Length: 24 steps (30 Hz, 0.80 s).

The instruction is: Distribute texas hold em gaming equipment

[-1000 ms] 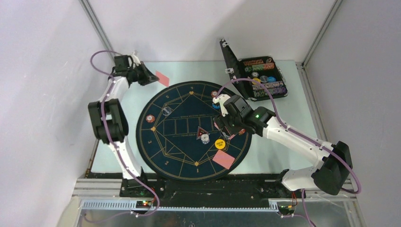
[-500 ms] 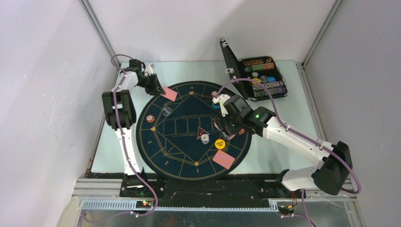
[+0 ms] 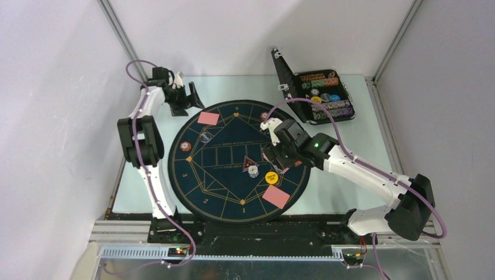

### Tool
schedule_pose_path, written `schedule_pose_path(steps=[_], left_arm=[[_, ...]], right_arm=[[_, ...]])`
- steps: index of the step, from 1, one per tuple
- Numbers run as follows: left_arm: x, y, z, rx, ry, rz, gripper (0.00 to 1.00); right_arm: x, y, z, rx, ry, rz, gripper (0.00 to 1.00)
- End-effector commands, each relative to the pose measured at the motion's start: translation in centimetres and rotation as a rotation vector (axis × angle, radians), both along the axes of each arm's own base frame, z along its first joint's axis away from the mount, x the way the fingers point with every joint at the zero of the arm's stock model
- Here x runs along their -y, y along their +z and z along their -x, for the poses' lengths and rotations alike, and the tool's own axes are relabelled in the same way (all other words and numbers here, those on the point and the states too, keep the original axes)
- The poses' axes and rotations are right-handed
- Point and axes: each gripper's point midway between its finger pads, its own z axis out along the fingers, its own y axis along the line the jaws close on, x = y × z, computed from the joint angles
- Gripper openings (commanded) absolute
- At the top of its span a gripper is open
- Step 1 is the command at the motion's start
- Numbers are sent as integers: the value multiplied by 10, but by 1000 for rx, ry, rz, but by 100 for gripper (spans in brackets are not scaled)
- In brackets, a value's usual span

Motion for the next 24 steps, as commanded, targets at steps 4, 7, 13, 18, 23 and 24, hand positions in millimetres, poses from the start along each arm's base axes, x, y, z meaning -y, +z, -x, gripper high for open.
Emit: schedule_pose_path(steps=[4, 7, 13, 18, 23, 24], left_arm=[[42, 121, 43, 366, 83, 177, 100], [69, 145, 79, 444, 107, 290, 100], [143, 127, 162, 404, -47, 507, 100], [199, 117, 234, 358, -237, 582, 100], [226, 114, 266, 329, -328, 668, 100], [231, 110, 273, 304, -339, 683, 100]], right_arm=[[-10, 9, 6, 34, 46, -22, 0], [-13, 7, 11, 26, 71, -15, 0], [-22, 6, 20, 23, 133, -20, 0], [-29, 4, 28, 16, 174, -19, 0], [-33, 8, 35, 18, 207, -29, 0], [-33, 7, 36, 18, 211, -27, 0]])
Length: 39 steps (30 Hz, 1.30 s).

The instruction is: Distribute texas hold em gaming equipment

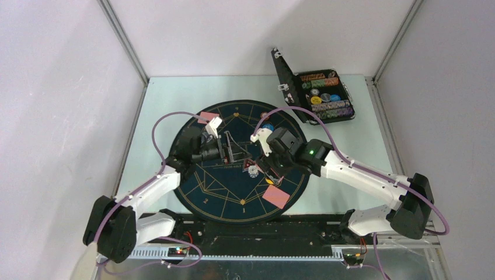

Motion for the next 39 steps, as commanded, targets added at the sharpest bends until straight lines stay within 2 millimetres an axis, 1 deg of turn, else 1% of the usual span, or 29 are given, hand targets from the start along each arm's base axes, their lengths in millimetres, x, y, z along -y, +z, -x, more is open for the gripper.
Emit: schedule_pose_path(steps=[1, 2, 3, 4, 8, 11, 14, 17, 19, 23, 25, 27, 28, 29, 39], left_arm=[[24, 31, 12, 81, -71, 133, 100], [30, 29, 17, 77, -102, 131, 100], [33, 29, 18, 74, -113, 128, 100], [38, 25, 21, 63, -133, 120, 100], [54, 26, 29, 75, -199, 122, 100], [61, 23, 33, 86, -223, 106, 100], [65, 15, 37, 69, -232, 85, 100], [72, 9, 44, 44, -266, 89, 100], [75, 8, 46, 38, -277, 97, 100], [80, 10, 42, 47, -265, 111, 100], [79, 8, 39, 52, -249, 100, 100], [75, 0, 31, 52, -202, 48, 100], [70, -10, 29, 27, -168, 2, 100], [67, -15, 29, 20, -160, -29, 100], [44, -22, 23, 45, -73, -149, 99]], right_arm=[[-9, 8, 4, 26, 42, -32, 0], [-9, 9, 4, 28, 46, -32, 0], [-9, 9, 5, 28, 50, -34, 0], [-10, 10, 6, 29, 51, -34, 0], [-10, 12, 8, 30, 54, -42, 0], [-11, 14, 8, 37, 56, -49, 0], [-11, 17, 7, 43, 57, -57, 0], [-15, 19, 13, 23, 79, -80, 0], [-16, 20, 14, 22, 83, -86, 0], [-17, 22, 15, 21, 90, -96, 0], [-17, 22, 15, 21, 91, -99, 0], [-17, 23, 15, 22, 90, -99, 0], [-17, 23, 16, 22, 91, -100, 0], [-17, 24, 16, 23, 92, -101, 0], [-14, 28, 16, 31, 87, -109, 0]])
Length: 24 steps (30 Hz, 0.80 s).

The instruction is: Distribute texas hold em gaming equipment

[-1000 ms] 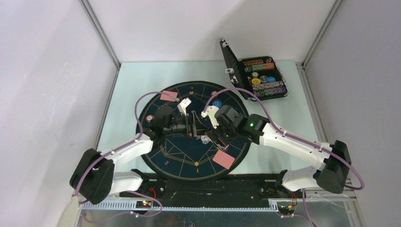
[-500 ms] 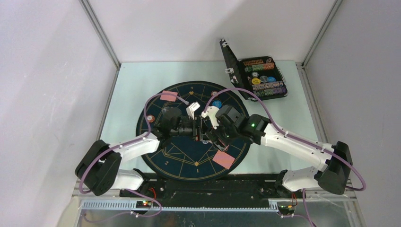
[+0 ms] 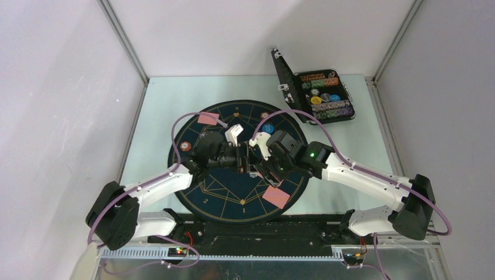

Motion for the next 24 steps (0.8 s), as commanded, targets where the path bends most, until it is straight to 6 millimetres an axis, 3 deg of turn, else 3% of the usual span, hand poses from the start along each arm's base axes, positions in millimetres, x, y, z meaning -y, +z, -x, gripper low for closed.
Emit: schedule_pose_path(steps=[1, 5, 15, 21, 23, 24], left_arm=[[-14, 0, -14, 64, 69, -86, 98], [-22, 3, -13, 74, 95, -98, 97], [-13, 40, -3, 133, 41, 36, 84], [-8, 54, 2, 142, 6, 93, 67], [-8, 56, 3, 145, 4, 96, 59], [-8, 56, 3, 150, 3, 95, 50]], right_arm=[[-8, 28, -1, 56, 18, -91, 0], [-7, 29, -1, 58, 17, -93, 0], [-8, 29, -1, 59, 18, -96, 0], [-8, 27, -1, 59, 16, -95, 0], [-7, 27, -1, 60, 15, -94, 0], [-7, 27, -2, 62, 14, -93, 0]])
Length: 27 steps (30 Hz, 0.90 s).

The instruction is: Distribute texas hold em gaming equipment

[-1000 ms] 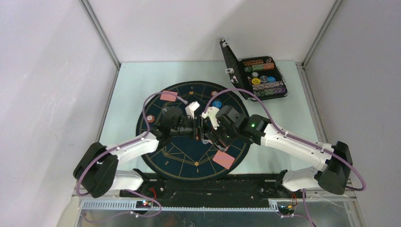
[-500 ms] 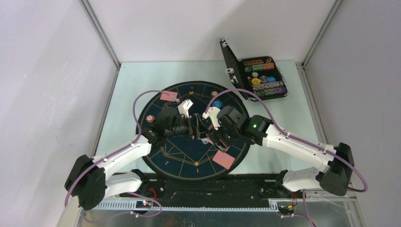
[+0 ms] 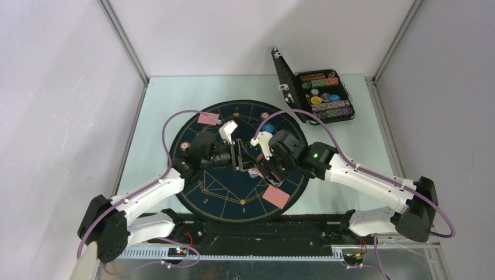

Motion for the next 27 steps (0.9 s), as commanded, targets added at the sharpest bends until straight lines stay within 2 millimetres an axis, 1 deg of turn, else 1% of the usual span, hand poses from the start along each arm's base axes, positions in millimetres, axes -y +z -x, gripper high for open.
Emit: schedule_pose_path(steps=[1, 3, 6, 9, 12, 13, 14, 15, 16, 19, 21, 27], left_arm=[[2, 21, 2, 59, -27, 51, 48], [0, 19, 3, 55, -28, 36, 36], [-2, 17, 5, 55, -27, 22, 27], [-4, 21, 6, 65, -21, 24, 16], [-8, 22, 4, 75, 0, 12, 8], [-9, 24, 4, 85, 5, 9, 3], [-11, 22, 4, 81, 17, -3, 2], [-12, 25, 3, 97, 23, -3, 0], [-15, 20, 2, 83, 38, -25, 0], [-22, 19, 0, 91, 71, -53, 0], [-29, 15, -3, 83, 100, -79, 0], [-48, 15, -10, 89, 169, -75, 0]], right_arm=[[-8, 20, -3, 52, 11, -72, 0], [-8, 20, -4, 53, 8, -70, 0], [-8, 20, -4, 54, 7, -69, 0], [-8, 19, -5, 55, 3, -68, 0], [-8, 19, -5, 56, 2, -66, 0], [-7, 18, -6, 55, -1, -63, 0], [-7, 18, -6, 56, -2, -63, 0], [-7, 19, -6, 57, -3, -63, 0], [-7, 19, -6, 57, -5, -63, 0], [-6, 18, -7, 59, -11, -60, 0], [-5, 18, -7, 58, -15, -56, 0], [-4, 18, -8, 59, -19, -54, 0]])
